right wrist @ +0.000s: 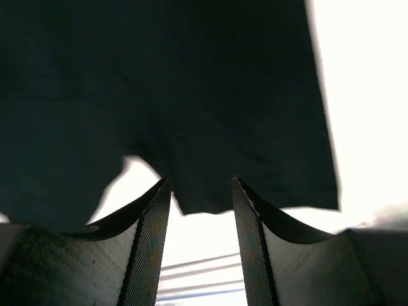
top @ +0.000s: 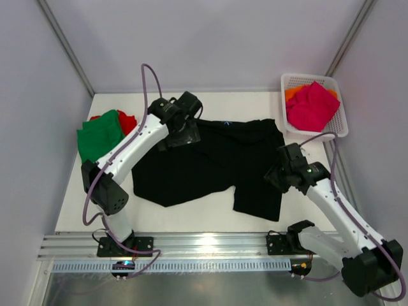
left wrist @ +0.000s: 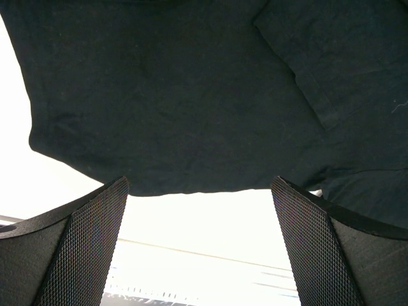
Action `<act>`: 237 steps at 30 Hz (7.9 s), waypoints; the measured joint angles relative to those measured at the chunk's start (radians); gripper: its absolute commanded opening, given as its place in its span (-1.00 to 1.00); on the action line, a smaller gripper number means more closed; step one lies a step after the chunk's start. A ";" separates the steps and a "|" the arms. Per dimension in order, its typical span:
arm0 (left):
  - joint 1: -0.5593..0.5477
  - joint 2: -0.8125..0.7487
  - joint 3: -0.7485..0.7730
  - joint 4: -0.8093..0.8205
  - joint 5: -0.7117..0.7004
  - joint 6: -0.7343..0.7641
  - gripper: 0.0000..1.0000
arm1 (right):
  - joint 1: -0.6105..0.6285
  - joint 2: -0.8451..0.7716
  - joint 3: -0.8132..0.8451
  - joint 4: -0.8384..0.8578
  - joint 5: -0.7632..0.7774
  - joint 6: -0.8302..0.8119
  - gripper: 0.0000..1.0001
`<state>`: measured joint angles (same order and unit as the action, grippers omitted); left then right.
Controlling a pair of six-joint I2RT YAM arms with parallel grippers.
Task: Fold and stack the t-shirts
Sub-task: Flatten out the tshirt
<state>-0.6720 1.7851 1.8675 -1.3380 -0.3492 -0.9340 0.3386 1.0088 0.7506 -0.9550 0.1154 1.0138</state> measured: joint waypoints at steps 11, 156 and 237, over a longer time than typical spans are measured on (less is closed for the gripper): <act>0.000 -0.008 -0.073 -0.004 0.001 -0.001 0.93 | 0.000 -0.050 -0.061 0.465 -0.206 -0.038 -0.02; 0.019 -0.143 -0.501 0.001 -0.019 -0.124 0.95 | 0.117 0.754 0.209 0.841 -0.247 -0.029 -0.03; 0.020 -0.067 -0.235 0.070 -0.133 -0.079 0.93 | -0.205 1.152 1.354 0.861 -0.444 -0.248 -0.94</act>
<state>-0.6521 1.7180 1.6329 -1.2678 -0.4824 -1.0130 0.1333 2.1609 2.1048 -0.0940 -0.3283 0.7662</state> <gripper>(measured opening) 0.971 0.035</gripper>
